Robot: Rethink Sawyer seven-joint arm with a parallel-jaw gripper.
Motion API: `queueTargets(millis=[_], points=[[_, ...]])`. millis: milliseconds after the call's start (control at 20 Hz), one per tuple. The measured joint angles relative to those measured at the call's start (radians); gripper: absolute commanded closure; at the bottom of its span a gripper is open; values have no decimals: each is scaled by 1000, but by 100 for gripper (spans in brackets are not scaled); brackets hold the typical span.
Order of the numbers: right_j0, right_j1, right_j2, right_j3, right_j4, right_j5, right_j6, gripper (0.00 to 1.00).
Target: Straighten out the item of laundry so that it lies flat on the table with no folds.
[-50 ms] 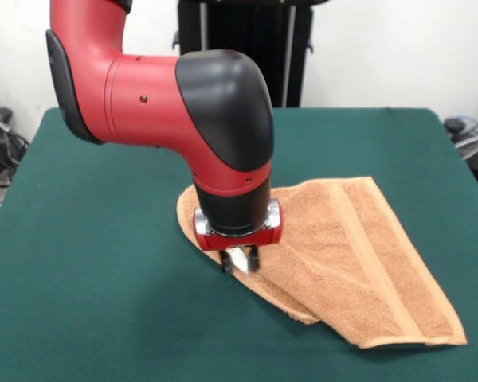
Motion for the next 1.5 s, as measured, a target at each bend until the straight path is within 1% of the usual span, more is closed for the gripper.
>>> queueTargets(millis=[400, 800, 1050, 1100, 1500], points=[[-1, 5, 0, 1, 2, -61, 0, 100], [-2, 6, 0, 2, 15, -68, 0, 100], [-1, 6, 0, 6, 15, -94, 0, 100], [-1, 6, -3, 7, 15, -114, 0, 0], [-1, 6, -7, 9, 17, -129, 0, 0]])
